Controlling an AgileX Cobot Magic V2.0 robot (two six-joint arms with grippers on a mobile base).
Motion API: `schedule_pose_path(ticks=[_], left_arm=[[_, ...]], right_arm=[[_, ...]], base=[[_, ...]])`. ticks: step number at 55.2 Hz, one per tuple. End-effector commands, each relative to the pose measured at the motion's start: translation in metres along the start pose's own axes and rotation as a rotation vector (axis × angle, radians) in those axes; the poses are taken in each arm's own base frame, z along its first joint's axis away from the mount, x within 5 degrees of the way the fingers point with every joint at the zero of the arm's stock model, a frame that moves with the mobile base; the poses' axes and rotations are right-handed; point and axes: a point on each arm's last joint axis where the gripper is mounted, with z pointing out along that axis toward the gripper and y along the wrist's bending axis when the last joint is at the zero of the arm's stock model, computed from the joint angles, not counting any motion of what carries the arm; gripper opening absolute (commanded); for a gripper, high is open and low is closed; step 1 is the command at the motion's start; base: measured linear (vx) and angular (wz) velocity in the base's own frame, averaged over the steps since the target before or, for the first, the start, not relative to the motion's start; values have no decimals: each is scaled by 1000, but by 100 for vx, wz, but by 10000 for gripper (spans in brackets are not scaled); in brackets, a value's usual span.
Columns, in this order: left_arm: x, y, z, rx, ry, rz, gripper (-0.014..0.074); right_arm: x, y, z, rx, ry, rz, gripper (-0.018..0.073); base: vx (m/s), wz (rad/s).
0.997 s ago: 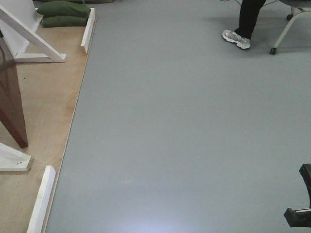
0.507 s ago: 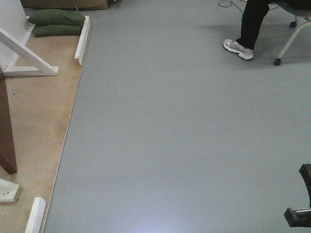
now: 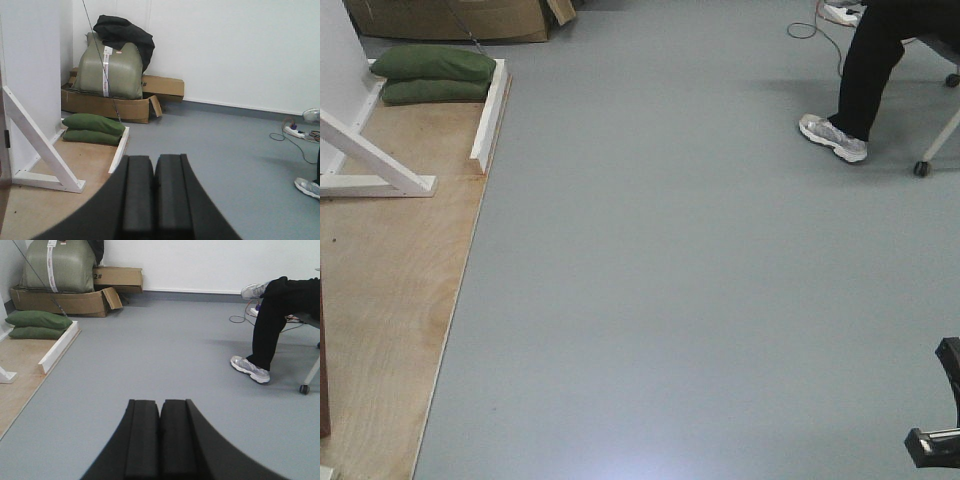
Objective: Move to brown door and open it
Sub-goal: 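Keep driving forward and stop beside the brown door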
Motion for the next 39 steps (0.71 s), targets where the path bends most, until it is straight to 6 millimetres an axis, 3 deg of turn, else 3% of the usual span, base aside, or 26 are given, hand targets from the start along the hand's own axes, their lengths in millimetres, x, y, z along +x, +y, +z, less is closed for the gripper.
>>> schedule_pose_path(ticks=[1, 39], left_arm=[[-14, -3, -3, 26, -108, -11, -3], [-13, -5, -3, 62, -100, -12, -3]], right_arm=[[-7, 0, -1, 6, -93, -12, 0], [-7, 0, -1, 6, -93, -12, 0]], base=[[28, 7], [17, 5]])
